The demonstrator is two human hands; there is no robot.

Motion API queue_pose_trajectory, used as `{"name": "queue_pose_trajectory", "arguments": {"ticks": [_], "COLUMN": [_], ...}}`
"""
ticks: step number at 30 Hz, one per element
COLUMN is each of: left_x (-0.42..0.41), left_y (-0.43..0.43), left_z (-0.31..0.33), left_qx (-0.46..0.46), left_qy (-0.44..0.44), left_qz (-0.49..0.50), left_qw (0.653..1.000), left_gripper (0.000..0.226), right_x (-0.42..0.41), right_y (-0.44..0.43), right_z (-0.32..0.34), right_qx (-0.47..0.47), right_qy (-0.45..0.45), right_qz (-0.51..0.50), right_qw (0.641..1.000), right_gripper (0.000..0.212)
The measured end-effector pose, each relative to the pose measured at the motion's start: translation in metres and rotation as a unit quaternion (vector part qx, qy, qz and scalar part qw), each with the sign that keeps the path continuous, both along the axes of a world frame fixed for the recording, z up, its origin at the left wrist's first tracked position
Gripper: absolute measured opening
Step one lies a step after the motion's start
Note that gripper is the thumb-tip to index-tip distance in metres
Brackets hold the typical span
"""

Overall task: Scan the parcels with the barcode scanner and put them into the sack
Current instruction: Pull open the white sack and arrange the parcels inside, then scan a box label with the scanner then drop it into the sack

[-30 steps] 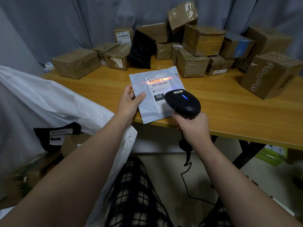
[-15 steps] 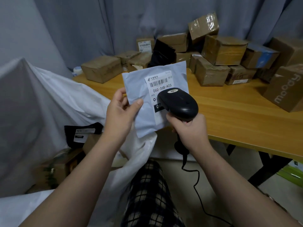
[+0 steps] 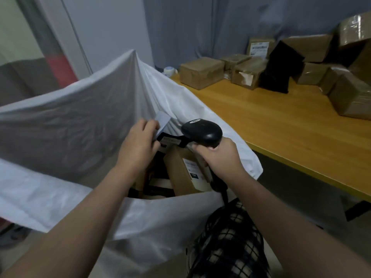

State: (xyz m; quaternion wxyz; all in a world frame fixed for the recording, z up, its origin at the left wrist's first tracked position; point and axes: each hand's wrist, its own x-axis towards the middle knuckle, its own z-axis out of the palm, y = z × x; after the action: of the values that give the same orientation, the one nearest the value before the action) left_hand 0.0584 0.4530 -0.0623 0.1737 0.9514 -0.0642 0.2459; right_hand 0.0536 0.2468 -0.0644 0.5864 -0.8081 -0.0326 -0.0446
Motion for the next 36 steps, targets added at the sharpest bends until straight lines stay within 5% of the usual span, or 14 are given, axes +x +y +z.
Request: {"name": "queue_pose_trajectory", "arguments": {"ticks": [5,10,16,20,28,32,36], "left_x": [0.024,0.061,0.144,0.226,0.362,0.38,0.363], "left_y": [-0.008,-0.036,-0.069,-0.091,-0.1,-0.1,-0.105], "left_z": [-0.04,-0.015,0.036,0.061,0.071,0.053,0.049], "left_qx": [0.093,0.056,0.071,0.13,0.197,0.157,0.156], "left_qy": [0.139,0.063,-0.016,-0.004,0.157,0.231,0.189], "left_qz": [-0.003,-0.054,-0.094,-0.085,0.005,-0.001,-0.019], "left_qw": [0.986,0.995,0.993,0.988,0.968,0.96,0.969], "left_gripper": [0.034,0.034,0.036,0.041,0.075,0.079,0.069], "right_x": [0.012,0.041,0.103,0.148,0.216,0.225,0.221], "right_y": [0.001,-0.015,-0.045,-0.053,-0.074,-0.082,-0.09], "right_z": [-0.009,0.003,0.038,0.049,0.056,0.045,0.043], "right_qx": [0.025,0.086,0.273,0.275,0.28,0.299,0.313], "right_qy": [0.035,0.047,0.12,0.139,0.147,0.164,0.164], "right_qz": [-0.023,-0.045,-0.096,-0.122,-0.112,-0.103,-0.111], "right_qw": [0.999,0.994,0.95,0.944,0.942,0.934,0.929], "right_gripper": [0.033,0.024,0.014,0.014,0.016,0.017,0.017]}}
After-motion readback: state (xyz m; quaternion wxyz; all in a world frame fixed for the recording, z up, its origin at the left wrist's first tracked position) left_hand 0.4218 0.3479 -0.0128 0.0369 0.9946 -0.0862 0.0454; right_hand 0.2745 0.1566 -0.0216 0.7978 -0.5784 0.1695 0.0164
